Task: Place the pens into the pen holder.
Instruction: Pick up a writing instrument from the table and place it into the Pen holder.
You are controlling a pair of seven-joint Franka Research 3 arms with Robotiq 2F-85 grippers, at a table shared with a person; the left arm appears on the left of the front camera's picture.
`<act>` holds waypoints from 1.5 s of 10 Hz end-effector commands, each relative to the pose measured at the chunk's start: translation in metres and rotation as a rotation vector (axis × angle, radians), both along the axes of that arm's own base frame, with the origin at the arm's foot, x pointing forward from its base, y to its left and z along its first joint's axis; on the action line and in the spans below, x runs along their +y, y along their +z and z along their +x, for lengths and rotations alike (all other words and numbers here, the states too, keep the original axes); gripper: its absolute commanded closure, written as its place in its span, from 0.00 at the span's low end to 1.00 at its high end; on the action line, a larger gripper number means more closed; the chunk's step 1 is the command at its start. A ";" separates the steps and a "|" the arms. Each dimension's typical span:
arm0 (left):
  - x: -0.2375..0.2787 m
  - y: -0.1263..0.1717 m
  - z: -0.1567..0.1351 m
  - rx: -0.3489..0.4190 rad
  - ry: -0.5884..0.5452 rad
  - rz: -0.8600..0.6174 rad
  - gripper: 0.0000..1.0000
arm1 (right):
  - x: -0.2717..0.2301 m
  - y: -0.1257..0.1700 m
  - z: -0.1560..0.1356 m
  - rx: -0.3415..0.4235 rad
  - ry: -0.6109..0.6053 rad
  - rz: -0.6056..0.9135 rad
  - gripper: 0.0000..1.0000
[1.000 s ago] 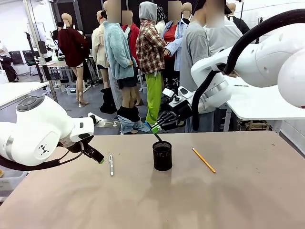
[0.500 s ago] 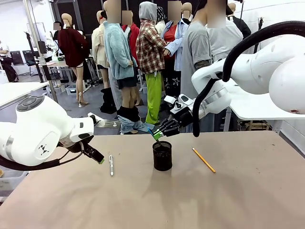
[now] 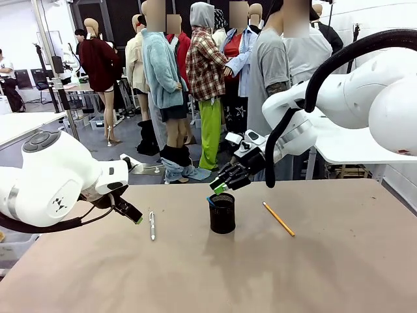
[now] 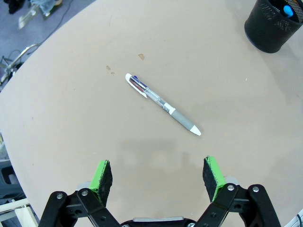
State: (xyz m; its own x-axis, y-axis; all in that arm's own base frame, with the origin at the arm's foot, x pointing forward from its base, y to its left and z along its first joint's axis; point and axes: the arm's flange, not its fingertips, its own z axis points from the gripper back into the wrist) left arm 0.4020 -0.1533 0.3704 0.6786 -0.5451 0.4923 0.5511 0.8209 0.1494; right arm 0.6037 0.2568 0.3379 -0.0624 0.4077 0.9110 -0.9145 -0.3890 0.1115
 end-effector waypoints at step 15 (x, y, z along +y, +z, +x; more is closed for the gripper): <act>0.002 0.001 0.000 0.000 0.004 -0.005 0.00 | -0.049 0.090 -0.038 0.100 -0.952 -0.909 0.37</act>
